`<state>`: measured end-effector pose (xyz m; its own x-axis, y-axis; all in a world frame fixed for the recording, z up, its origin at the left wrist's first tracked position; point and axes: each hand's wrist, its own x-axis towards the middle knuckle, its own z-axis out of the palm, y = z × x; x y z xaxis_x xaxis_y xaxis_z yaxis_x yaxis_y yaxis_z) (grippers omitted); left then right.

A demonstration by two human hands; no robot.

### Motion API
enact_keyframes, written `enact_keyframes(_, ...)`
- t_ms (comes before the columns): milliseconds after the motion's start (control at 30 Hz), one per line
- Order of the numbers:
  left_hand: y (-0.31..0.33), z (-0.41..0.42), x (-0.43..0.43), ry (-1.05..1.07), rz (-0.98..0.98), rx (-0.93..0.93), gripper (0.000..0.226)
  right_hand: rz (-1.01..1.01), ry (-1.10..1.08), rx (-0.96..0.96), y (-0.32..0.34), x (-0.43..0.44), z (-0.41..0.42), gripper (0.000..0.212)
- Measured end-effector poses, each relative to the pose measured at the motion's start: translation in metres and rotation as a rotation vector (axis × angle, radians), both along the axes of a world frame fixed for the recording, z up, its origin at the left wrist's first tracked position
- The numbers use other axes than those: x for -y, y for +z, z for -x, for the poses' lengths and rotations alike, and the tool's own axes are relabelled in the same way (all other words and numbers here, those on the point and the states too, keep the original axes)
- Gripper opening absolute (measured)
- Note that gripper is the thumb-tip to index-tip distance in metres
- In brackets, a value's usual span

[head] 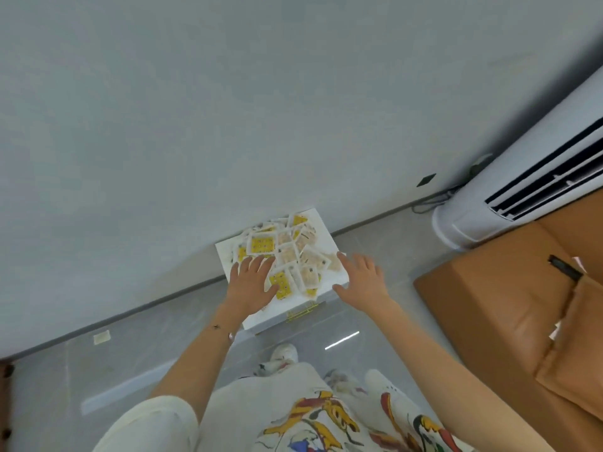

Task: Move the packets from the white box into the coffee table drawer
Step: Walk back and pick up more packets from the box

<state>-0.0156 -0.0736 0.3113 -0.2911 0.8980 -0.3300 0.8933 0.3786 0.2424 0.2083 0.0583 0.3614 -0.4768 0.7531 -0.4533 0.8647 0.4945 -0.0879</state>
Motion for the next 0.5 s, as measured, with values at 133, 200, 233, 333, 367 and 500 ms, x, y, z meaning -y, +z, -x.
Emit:
enact_keyframes(133,-0.019,0.009,-0.024,0.101,-0.006,0.075,0.094,0.086,0.015,0.034,-0.031,-0.031,0.016,0.077)
enact_keyframes(200,-0.041,0.014,-0.034,0.165,0.047,0.111,0.092,0.137,0.021,0.043,-0.056,-0.049,0.025,0.076)
enact_keyframes(233,-0.056,0.016,-0.039,0.206,0.073,0.125,0.087,0.161,0.016,0.044,-0.072,-0.057,0.030,0.076)
enact_keyframes(333,-0.113,0.024,-0.058,0.303,0.170,0.170,0.071,0.218,0.014,0.089,-0.129,-0.083,0.048,0.075)
enact_keyframes(367,-0.129,0.023,-0.061,0.339,0.184,0.198,0.069,0.244,0.003,0.104,-0.144,-0.088,0.052,0.075)
enact_keyframes(500,-0.212,0.020,-0.080,0.557,0.226,0.322,0.073,0.414,-0.087,0.067,-0.232,-0.119,0.082,0.076)
